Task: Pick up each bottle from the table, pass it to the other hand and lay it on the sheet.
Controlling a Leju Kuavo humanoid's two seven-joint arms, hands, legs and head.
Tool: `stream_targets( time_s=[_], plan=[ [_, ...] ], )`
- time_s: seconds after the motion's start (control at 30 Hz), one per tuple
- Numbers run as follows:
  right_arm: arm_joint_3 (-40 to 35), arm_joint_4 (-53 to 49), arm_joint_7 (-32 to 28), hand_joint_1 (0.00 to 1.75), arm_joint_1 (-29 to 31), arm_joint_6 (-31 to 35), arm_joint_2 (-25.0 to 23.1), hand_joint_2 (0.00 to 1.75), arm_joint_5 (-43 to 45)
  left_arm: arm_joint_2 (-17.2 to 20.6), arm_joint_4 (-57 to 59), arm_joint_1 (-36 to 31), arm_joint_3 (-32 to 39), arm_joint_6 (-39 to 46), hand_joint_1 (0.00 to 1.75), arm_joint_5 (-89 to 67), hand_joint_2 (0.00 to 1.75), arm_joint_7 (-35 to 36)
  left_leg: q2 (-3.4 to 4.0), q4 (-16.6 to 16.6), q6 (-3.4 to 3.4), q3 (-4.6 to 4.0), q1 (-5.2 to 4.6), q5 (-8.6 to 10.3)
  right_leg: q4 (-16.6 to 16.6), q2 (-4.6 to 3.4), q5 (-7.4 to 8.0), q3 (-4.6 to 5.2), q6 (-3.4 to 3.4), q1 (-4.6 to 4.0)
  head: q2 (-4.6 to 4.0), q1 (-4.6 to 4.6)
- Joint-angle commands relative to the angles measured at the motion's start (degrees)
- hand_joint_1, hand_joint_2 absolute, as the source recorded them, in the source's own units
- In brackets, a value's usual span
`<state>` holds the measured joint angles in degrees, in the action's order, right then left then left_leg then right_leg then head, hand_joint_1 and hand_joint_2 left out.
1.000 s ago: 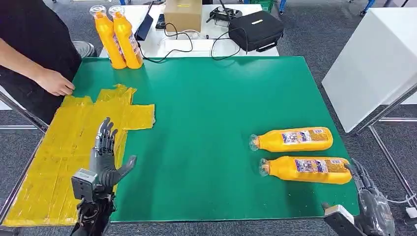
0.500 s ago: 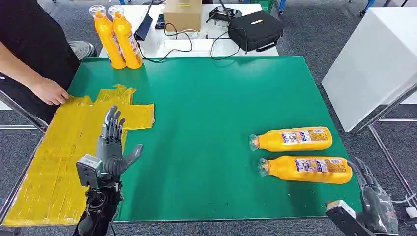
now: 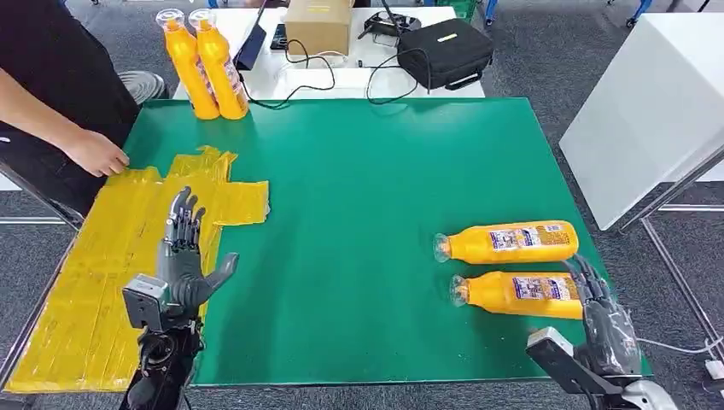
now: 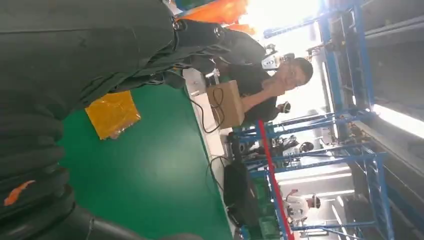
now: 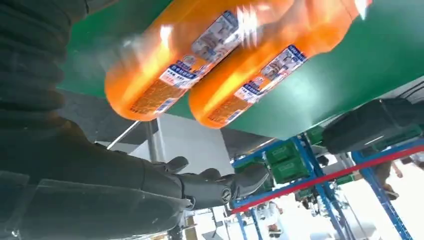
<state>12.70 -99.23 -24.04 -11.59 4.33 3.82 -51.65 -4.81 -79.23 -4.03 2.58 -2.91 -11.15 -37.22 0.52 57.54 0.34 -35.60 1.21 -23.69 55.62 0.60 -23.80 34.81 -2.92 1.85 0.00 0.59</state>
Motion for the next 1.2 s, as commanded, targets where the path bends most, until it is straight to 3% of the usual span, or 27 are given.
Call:
stream_targets(
  time_s=[0.03, 0.27, 0.47, 0.63, 0.97, 1.2],
  plan=[
    [-1.96, 3.58, 0.27, 0.0, 1.71, 0.2, -0.21, 1.75, -0.07, -0.23, 1.24, -0.82, -0.54, 0.03, 0.0, -0.1, 1.75, 0.44, 0.03, -0.03, 0.04, 0.29, 0.05, -0.1, -0.06, -0.1, -0.07, -0.27, 0.19, -0.07, 0.0, 0.0],
    [-1.79, 5.26, 0.72, 0.0, 1.82, 0.44, -1.0, 1.75, -2.01, -0.23, 3.5, -2.91, 1.53, -0.25, 0.0, 0.49, 1.75, 1.06, -0.02, -0.03, 0.03, 0.14, 0.04, -0.03, -0.05, -0.03, -0.02, -0.14, 0.11, -0.05, 0.0, -0.02],
    [-4.83, 12.44, 2.85, 0.0, 9.48, -0.16, -1.15, 1.75, -5.45, -0.1, 5.01, -4.3, 3.6, -1.7, 0.0, 0.48, 1.75, 0.48, 0.11, -0.02, 0.1, 0.76, 0.11, -0.27, -0.09, -0.28, -0.18, -0.72, 0.47, -0.17, 0.0, 0.0],
    [-6.41, 17.47, 6.16, 0.0, 15.24, -1.19, -0.52, 1.75, -8.03, 1.23, 3.14, -4.14, 4.55, -1.98, 0.0, 0.5, 1.75, 1.28, 0.23, -0.05, 0.02, 0.2, 0.05, -0.02, -0.07, -0.3, 0.09, -0.12, 0.15, -0.07, 0.0, 0.0],
    [-3.3, 13.54, 7.23, 0.0, 12.17, -1.43, -3.41, 1.75, -10.67, -0.49, 3.83, -2.47, 2.46, -1.62, 0.0, 0.37, 1.75, 0.83, -0.02, -0.04, 0.07, 0.36, 0.04, -0.06, -0.05, -0.03, -0.07, -0.38, 0.17, -0.07, 0.0, 0.0],
    [-1.89, 14.28, 6.54, 0.0, 14.24, -4.33, -3.31, 1.75, -11.69, -0.85, 4.94, -4.86, 2.13, -1.26, 0.0, 0.49, 1.75, 1.87, -0.05, -0.01, 0.05, 0.08, 0.01, 0.05, -0.01, 0.01, 0.03, -0.07, 0.07, -0.03, 0.0, 0.0]
  ],
)
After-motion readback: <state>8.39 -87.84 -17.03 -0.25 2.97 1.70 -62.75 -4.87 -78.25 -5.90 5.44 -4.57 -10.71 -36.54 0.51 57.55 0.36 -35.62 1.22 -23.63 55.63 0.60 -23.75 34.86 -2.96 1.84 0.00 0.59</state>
